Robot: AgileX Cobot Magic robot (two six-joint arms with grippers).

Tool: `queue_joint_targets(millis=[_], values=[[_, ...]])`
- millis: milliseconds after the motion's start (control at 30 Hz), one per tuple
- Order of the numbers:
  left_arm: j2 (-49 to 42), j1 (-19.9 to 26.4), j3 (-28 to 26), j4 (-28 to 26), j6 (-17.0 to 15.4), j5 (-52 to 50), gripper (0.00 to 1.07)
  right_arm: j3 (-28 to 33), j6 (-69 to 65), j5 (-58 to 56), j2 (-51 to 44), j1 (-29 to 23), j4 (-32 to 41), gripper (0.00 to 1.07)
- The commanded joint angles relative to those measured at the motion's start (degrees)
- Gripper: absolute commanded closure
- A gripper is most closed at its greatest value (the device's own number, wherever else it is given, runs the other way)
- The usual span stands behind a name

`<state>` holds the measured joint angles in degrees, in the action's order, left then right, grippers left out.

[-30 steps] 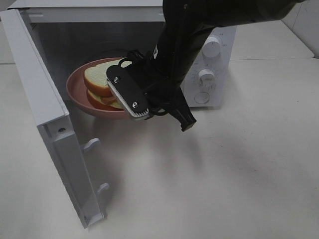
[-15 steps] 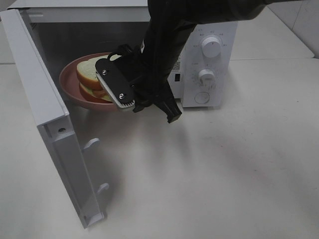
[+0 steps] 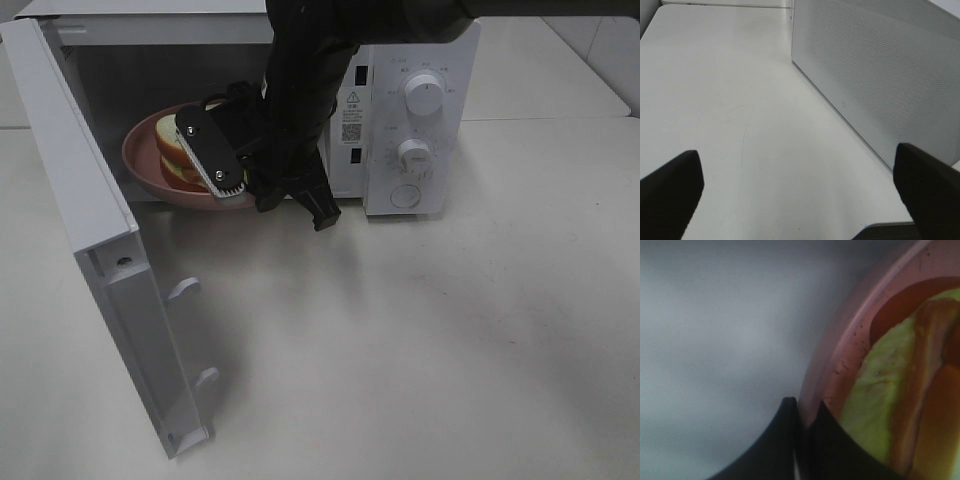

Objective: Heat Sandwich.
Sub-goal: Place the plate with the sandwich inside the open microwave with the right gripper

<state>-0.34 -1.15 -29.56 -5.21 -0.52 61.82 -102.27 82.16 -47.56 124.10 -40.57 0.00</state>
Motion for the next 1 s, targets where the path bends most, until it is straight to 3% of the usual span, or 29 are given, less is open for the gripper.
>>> queue_joint_targets(millis=[33, 1000], values=[[-1.0, 0.3, 0.1, -0.2, -0.2, -0.6, 0.09, -3.2, -2.1, -0.5, 1.0, -0.1, 0.0, 1.07], [-1.0, 0.3, 0.1, -0.2, -0.2, -0.6, 0.09, -17.8, -12.7, -1.4, 11.7, 0.6, -5.7, 1.07]])
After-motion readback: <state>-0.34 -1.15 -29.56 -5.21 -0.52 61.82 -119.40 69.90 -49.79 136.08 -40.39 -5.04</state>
